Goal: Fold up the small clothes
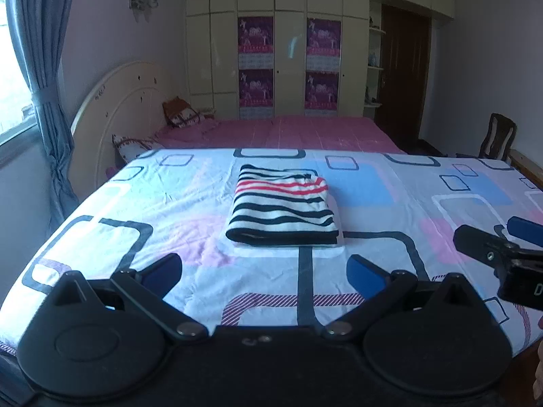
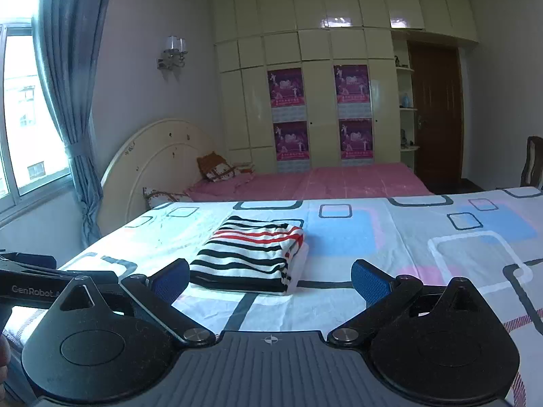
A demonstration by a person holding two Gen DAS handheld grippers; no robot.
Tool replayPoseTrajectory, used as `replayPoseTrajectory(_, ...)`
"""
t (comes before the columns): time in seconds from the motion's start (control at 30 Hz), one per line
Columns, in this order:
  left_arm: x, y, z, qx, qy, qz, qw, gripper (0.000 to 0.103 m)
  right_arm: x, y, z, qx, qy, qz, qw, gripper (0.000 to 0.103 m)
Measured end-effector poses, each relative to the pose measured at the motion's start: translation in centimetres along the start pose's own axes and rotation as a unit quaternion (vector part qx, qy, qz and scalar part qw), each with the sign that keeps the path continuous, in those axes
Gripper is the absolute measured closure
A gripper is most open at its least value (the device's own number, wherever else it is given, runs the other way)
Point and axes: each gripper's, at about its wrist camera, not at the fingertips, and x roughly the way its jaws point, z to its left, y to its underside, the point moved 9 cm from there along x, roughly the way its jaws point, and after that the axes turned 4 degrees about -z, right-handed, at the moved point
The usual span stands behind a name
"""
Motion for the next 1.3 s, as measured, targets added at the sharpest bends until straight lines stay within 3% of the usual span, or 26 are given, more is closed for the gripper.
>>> replayPoseTrajectory(0.5,-0.9,0.4,0.4,-0.009,-0.005,0.002,0.9999,0.000,-1.4,0.2,0.6,-0.002,-0.006,-0.003,1.000,0.003)
replayPoseTrajectory(1.3,0.0,0.4,1.1,-0.018,-0.014,0.006,0.9997,0.000,-0.3,0.1,0.7,0.003,-0.006,0.003,1.000,0.003)
